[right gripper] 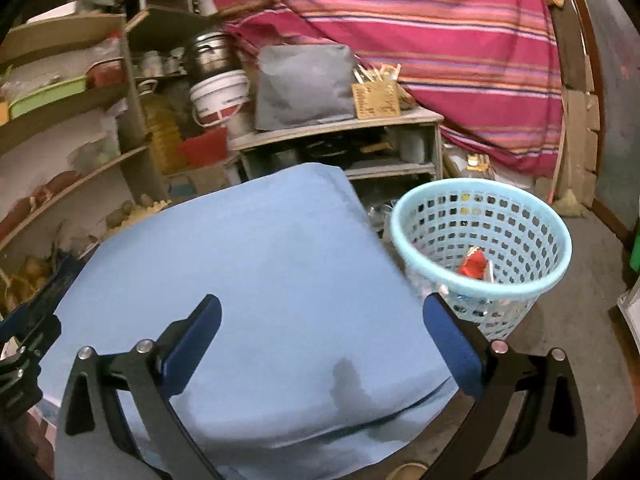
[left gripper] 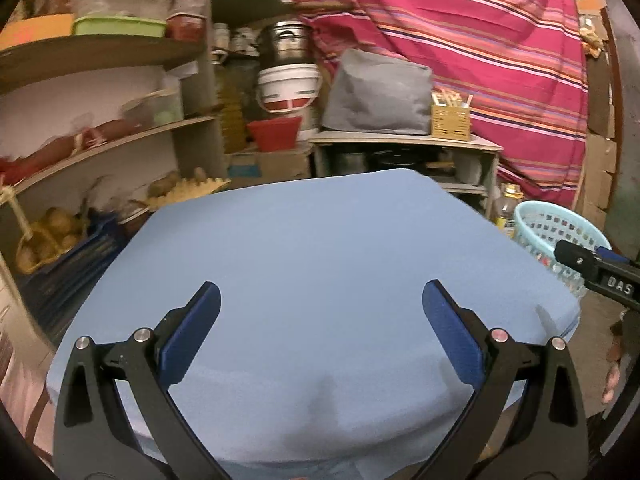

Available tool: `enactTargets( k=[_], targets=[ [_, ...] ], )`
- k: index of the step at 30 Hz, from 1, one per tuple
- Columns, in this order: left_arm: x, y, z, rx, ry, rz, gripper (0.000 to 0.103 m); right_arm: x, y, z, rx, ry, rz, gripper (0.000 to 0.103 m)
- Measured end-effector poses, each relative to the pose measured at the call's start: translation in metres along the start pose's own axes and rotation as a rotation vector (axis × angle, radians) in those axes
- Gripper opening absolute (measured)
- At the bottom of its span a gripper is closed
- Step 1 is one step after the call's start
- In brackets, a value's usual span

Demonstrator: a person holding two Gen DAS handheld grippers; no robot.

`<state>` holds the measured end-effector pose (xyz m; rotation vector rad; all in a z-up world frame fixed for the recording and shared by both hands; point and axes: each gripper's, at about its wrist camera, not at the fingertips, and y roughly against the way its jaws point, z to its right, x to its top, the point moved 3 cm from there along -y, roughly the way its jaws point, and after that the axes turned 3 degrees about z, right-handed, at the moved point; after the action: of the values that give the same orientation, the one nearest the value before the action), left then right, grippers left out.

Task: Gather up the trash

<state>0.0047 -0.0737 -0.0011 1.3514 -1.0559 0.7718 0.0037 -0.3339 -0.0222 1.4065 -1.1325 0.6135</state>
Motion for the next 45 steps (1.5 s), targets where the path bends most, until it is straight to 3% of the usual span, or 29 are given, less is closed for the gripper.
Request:
enactTargets(
  k=[11, 18, 24, 45],
  targets=[
    [-0.036, 0.012, -0.031, 0.054, 0.055, -0.016, 0.098, -0.044, 0.027, -0.054, -0.033, 0.182, 0.068, 0.098],
    [-0.046, 0.011, -0.041, 0.079, 0.057, -0.014, 0.098, -0.059, 0.032, -0.066, 0.006, 0.216, 0.058, 0.098],
    [-0.05, 0.01, -0.049, 0.107, 0.069, 0.001, 0.098, -0.058, 0.034, -0.071, 0.012, 0.231, 0.073, 0.098],
    [-0.047, 0.014, -0.039, 0.099, 0.06, 0.085, 0.098, -0.054, 0.042, -0.079, 0.017, 0.266, 0.127, 0.098]
  ],
)
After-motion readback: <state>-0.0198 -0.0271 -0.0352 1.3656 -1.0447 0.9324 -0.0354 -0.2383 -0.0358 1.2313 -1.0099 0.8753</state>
